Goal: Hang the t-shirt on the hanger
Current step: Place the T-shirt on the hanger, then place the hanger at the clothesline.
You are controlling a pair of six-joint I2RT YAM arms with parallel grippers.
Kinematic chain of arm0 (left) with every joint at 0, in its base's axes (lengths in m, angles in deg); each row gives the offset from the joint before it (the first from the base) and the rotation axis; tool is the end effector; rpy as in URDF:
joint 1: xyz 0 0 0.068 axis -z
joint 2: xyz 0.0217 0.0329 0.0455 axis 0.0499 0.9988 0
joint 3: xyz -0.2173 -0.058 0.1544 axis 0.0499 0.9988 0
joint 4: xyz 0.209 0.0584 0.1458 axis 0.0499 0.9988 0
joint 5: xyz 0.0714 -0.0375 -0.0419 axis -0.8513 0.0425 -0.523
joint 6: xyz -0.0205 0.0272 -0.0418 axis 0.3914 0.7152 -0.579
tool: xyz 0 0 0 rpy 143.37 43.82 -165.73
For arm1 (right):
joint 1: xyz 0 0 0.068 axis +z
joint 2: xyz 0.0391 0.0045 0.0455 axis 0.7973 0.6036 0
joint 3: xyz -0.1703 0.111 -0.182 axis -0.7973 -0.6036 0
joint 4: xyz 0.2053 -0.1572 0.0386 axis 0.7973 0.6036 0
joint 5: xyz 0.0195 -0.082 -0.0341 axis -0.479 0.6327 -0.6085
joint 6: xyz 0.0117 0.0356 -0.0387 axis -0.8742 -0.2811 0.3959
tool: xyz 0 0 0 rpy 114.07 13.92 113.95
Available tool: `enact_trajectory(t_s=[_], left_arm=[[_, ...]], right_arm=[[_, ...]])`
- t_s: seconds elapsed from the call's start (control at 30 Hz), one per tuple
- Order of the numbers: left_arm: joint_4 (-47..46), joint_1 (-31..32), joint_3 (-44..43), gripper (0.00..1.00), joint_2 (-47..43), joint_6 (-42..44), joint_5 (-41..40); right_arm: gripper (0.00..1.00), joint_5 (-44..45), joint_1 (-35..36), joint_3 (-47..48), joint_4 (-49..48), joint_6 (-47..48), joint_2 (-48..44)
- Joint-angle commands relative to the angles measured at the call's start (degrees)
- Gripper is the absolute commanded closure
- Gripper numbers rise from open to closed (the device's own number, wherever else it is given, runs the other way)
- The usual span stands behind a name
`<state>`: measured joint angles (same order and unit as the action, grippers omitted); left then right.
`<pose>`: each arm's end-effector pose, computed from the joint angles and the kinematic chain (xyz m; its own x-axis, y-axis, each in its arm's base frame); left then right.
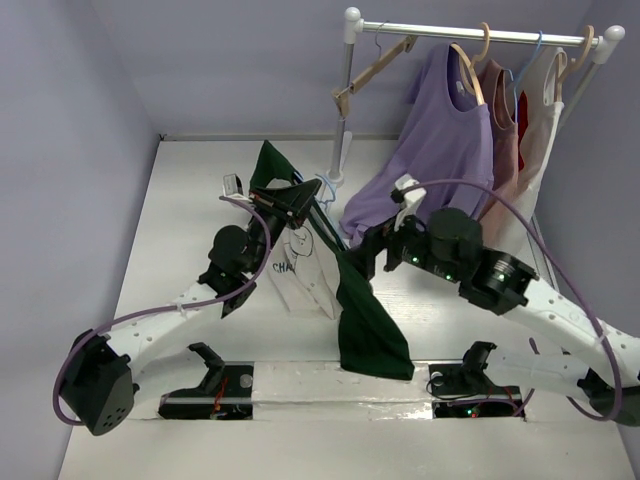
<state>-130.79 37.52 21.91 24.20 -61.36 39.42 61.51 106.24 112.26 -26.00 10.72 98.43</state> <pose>0.1813 -0.1478 0.3431 -0.4794 -0.8715 -0.1032 0.4302 -0.1308 -0.8932 0.1247 0.1661 0.4024 -0.3379 -0.0040 -0.9412 -0.7234 0.6408 0.2570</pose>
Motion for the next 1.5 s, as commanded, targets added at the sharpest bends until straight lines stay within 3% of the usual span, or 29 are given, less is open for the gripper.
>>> enact_trajectory(t_s=[0.0, 0.07, 0.2, 0.33, 0.37, 0.5, 0.57, 0.6, 0.73, 0.8, 0.83, 1.03, 1.2, 1.47], left_arm=[[-7.4, -0.3, -4.0, 1.0, -0.1, -1.7, 1.6], [-7.3, -0.3, -4.3, 1.0, -0.1, -1.8, 1.6], [-7.5, -0.3, -4.5, 1.0, 0.1, -2.1, 1.8], [-7.8, -0.3, -4.4, 1.0, 0.8, -2.7, 2.9], [-7.4, -0.3, -4.4, 1.0, 0.8, -2.6, 3.0], [-6.1, -0.9, -4.7, 1.0, 1.5, -0.8, 6.5], [-4.1, -3.1, -6.0, 0.87, 2.1, 1.6, 10.0], [-3.1, -3.1, -6.2, 0.73, 1.8, 2.2, 11.2], [2.9, -3.8, -5.4, 0.39, -3.5, 8.8, 9.4], [6.1, -4.3, -5.5, 0.32, -5.8, 13.7, 8.3], [8.7, -4.3, -5.5, 0.24, -8.5, 15.3, 6.2], [16.1, -4.3, -3.3, 0.09, -18.5, 25.3, 4.0], [23.3, -4.3, -1.2, 0.08, -25.3, 29.5, 5.6], [30.9, -4.3, 2.5, 0.07, -35.0, 33.3, 8.7]], right_arm=[[0.0, 5.1, 1.8, -2.0, 0.0, 1.5, 1.7], [0.07, 6.5, 3.8, -2.5, -0.2, 1.4, 3.2], [0.31, 11.2, 6.9, -3.7, -1.3, 1.2, 5.7], [0.9, 18.2, 9.2, -4.1, -1.4, 0.4, 6.6], [0.99, 18.5, 9.7, -4.2, -1.4, 0.0, 6.3], [1.0, 19.7, 9.7, -3.3, 3.0, -2.9, 6.0], [1.0, 20.2, 9.7, -1.9, 6.1, -4.4, 6.1], [1.0, 20.5, 9.7, -1.4, 8.8, -4.8, 6.1], [1.0, 23.1, 9.7, 1.8, 15.3, -6.9, 5.9], [1.0, 25.2, 9.7, 3.6, 18.8, -7.7, 5.9], [1.0, 26.0, 9.7, 4.2, 19.8, -8.0, 6.1], [1.0, 28.8, 1.1, 13.0, 26.8, -6.2, 12.1], [1.0, 28.5, -10.1, 18.6, 25.5, -2.3, 14.5], [1.0, 30.8, -20.2, 35.1, 29.2, 3.5, 23.5]])
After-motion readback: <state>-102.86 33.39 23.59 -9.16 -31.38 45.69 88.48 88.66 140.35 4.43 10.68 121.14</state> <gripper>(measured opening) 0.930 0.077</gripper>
